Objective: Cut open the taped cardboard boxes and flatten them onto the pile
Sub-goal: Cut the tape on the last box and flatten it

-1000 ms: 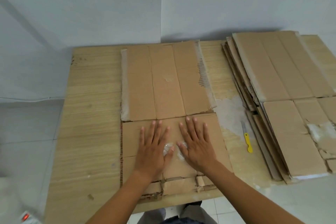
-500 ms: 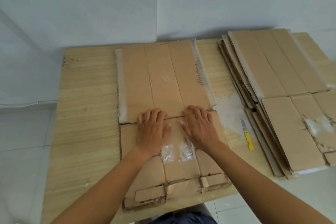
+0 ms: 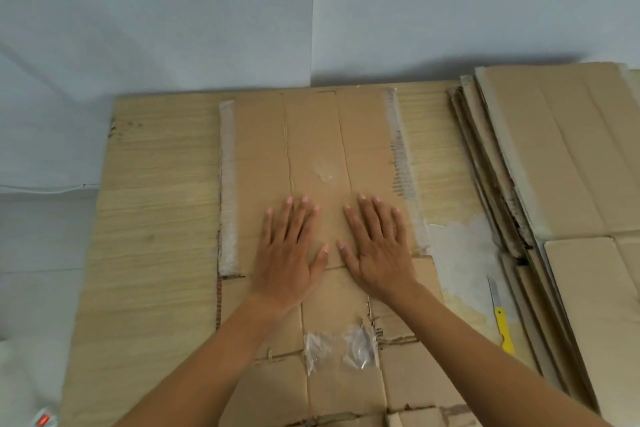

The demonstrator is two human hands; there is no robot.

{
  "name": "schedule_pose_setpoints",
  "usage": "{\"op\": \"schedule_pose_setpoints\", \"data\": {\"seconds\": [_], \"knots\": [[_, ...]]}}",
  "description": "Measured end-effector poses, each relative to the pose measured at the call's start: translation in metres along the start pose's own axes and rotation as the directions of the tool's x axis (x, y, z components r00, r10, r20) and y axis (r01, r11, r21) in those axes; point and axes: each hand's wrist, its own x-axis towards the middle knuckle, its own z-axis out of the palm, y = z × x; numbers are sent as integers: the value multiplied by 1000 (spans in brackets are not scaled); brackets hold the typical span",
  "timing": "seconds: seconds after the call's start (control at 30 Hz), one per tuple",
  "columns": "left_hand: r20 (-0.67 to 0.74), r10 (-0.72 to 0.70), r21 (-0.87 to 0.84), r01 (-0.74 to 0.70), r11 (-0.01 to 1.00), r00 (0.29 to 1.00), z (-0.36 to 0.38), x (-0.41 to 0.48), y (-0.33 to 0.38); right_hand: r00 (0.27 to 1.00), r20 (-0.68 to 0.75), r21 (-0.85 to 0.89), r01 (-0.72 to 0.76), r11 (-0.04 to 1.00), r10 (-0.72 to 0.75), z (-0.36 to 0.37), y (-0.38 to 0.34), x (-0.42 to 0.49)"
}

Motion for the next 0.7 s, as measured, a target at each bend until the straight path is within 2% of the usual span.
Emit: {"op": "schedule_pose_setpoints", "data": {"seconds": [0.17,0.27,0.37,0.5,0.6,0.7], "knots": [[-19,-45,-78,43,996,999,-5,36,-7,995,-61,65,-70,995,74,-11,6,55],[-11,-114,-85,112,990,993,-14,85,-26,1000,11,76,-29,997,28,-14,12,101],[45,-121,-43,122,992,992,-22,134,-47,991,132,70,17,997,-26,-18,20,146],[42,-142,-4,142,990,989,-25,174,-60,985,166,88,24,996,-38,-22,29,192],[-6,-154,51,154,987,988,-19,181,-59,988,146,-4,50,999,-49,-12,30,200],[3,-162,56,162,985,987,-18,180,-60,987,157,-52,52,997,-43,-7,29,201]]}}
